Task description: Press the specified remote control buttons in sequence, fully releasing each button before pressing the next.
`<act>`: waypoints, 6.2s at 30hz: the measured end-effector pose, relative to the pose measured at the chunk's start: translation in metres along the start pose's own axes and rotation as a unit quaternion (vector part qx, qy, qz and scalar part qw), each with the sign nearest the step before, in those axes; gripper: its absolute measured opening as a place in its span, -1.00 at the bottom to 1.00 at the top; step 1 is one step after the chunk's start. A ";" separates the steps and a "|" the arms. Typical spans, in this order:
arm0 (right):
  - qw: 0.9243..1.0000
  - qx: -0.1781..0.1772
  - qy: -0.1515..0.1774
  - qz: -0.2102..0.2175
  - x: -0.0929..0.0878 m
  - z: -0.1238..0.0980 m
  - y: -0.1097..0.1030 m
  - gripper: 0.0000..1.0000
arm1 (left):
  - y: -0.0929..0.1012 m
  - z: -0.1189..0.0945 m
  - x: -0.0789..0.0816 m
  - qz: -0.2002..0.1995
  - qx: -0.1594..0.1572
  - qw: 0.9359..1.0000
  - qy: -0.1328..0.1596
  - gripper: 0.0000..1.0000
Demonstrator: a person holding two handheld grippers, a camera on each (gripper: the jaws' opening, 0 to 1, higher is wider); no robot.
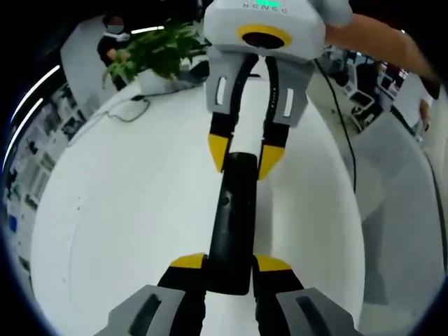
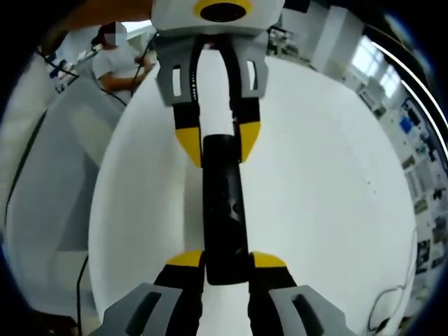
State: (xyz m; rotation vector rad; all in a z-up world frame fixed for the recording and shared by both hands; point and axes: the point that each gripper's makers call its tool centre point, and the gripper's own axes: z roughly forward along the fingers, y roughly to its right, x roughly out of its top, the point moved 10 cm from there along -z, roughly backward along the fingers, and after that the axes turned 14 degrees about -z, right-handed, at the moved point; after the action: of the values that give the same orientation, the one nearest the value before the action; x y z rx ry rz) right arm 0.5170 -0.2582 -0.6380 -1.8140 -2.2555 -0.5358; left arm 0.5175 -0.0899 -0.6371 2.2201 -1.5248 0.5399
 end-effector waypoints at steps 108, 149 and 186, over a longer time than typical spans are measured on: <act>0.999 0.045 0.010 -0.002 0.017 0.038 -0.104 -0.57 | 0.087 0.030 -0.082 0.011 -0.034 0.999 0.011 -0.52; 0.993 0.093 -0.057 -0.054 0.023 0.029 -0.097 -1.00 | 0.086 0.030 -0.080 0.011 -0.028 1.000 0.009 -0.52; 0.990 0.111 -0.081 -0.037 0.028 0.032 -0.094 -1.00 | 0.086 0.030 -0.079 0.012 -0.028 1.000 0.005 -0.52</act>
State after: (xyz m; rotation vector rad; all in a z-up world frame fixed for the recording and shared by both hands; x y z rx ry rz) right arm 0.4213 -0.2376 -0.6717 -1.7239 -2.3850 -0.1450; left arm 0.4133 -0.0714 -0.6947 2.1555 -1.5443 0.5089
